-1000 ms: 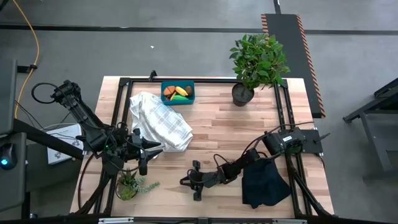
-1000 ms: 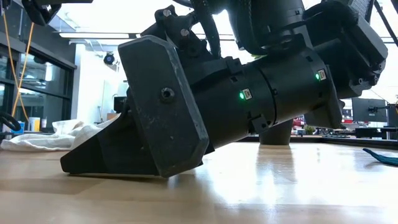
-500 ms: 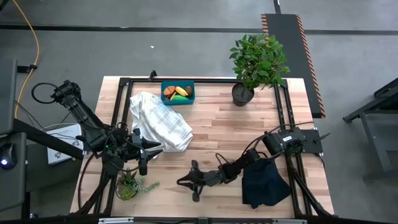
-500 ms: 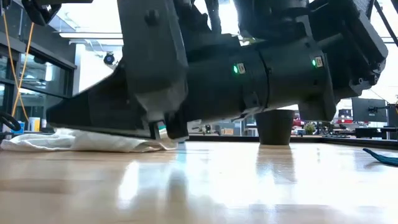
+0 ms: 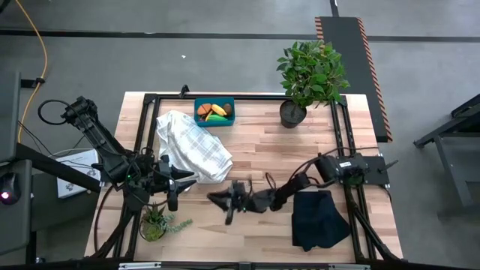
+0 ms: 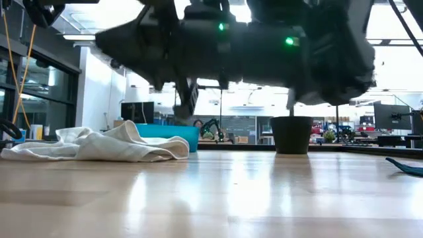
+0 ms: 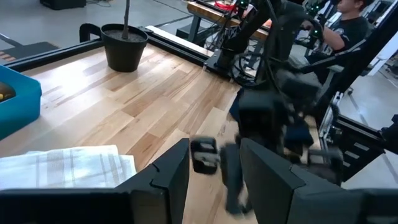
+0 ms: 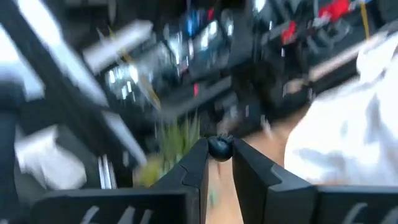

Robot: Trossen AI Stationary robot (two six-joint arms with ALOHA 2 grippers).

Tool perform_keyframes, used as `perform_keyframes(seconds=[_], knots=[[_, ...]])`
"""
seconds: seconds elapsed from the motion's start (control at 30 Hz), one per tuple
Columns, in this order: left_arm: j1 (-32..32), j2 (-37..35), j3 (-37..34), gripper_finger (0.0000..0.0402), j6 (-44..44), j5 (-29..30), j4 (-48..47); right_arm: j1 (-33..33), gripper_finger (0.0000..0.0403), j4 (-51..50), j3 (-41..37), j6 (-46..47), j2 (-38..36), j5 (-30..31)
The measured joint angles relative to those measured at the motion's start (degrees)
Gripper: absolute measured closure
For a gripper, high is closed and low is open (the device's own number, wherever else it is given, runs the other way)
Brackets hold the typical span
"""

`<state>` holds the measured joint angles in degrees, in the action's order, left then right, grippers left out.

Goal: Pick and placing Produce into tupperware
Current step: Put the blackberry into the blue bin

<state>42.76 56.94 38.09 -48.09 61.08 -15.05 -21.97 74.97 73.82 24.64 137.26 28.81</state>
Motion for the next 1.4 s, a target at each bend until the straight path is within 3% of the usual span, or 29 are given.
perform_keyframes(seconds=[0.1,0.37,0.6,0.73,0.9,1.07,1.3,1.4], knots=[[0.0,-0.1,0.0,0.027,-0.2,0.0,0.1,1.8,0.0359,6.2,0.0,0.6,-0.3,1.1],[0.0,-0.3,0.0,0.027,-0.6,1.0,0.3,7.0,0.0359,5.9,0.0,3.9,-5.8,1.0],[0.0,-0.6,0.0,0.027,3.6,1.4,-0.1,11.3,0.0359,3.0,-0.1,5.4,-14.0,0.9],[0.0,-1.2,0.5,0.027,10.1,1.3,-0.2,13.7,0.0359,-5.1,0.0,5.5,-20.3,-1.1],[-1.8,-4.3,4.3,0.027,28.2,-0.9,-2.2,16.9,0.0359,-25.2,0.0,12.1,-29.7,-9.0],[-10.4,-8.1,13.4,0.027,38.1,-7.3,-13.5,19.6,0.0359,-42.9,0.0,18.2,-37.6,-17.4],[-25.6,-8.2,25.4,0.027,51.3,-21.3,-26.2,23.4,0.0359,-50.8,0.0,24.0,-43.7,-32.0],[-30.2,-7.7,27.8,0.027,58.5,-25.7,-27.9,25.1,0.0359,-50.4,0.0,27.2,-45.0,-35.1]])
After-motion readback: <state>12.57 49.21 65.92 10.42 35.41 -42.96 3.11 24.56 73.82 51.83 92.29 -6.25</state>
